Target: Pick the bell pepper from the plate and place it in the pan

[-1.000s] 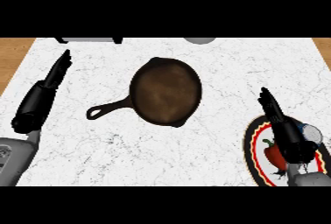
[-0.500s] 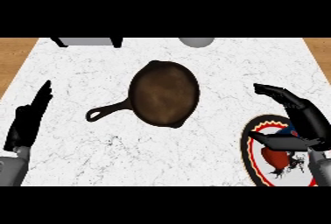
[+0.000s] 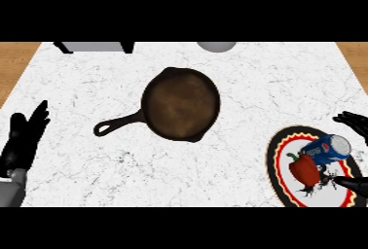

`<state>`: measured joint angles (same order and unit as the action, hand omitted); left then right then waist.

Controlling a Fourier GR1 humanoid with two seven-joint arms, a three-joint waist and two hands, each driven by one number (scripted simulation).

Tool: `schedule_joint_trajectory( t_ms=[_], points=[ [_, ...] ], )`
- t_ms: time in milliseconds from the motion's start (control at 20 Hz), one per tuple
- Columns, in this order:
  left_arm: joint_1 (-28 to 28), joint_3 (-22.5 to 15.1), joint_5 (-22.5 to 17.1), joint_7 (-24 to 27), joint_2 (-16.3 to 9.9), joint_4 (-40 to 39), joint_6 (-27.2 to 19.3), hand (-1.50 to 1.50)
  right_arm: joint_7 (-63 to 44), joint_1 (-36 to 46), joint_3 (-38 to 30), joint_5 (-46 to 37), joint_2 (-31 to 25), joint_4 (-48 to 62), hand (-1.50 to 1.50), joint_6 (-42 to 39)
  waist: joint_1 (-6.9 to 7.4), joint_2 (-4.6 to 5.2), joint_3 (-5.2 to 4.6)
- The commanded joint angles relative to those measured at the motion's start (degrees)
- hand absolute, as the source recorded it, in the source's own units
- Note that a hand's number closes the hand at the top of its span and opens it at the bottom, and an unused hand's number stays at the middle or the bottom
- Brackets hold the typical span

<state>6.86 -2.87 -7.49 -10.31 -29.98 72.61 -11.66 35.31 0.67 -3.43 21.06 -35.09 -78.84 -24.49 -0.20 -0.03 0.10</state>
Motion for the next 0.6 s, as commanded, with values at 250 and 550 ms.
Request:
schedule_joint_trajectory(
  t_ms=[250,550],
  points=[
    [-1.2,-1.1,2.7,-1.5,2.3,1.3,-2.7,0.00,-5.0,0.6,-2.0,-12.4,-15.4,-7.7,-1.50,-0.8,-0.28,-0.23,-0.21],
    [-0.1,0.9,1.0,-0.3,0.4,0.3,0.5,0.00,-16.3,3.1,2.9,-25.0,-23.7,-16.8,-1.50,0.4,0.07,-0.12,-0.30]
  ],
)
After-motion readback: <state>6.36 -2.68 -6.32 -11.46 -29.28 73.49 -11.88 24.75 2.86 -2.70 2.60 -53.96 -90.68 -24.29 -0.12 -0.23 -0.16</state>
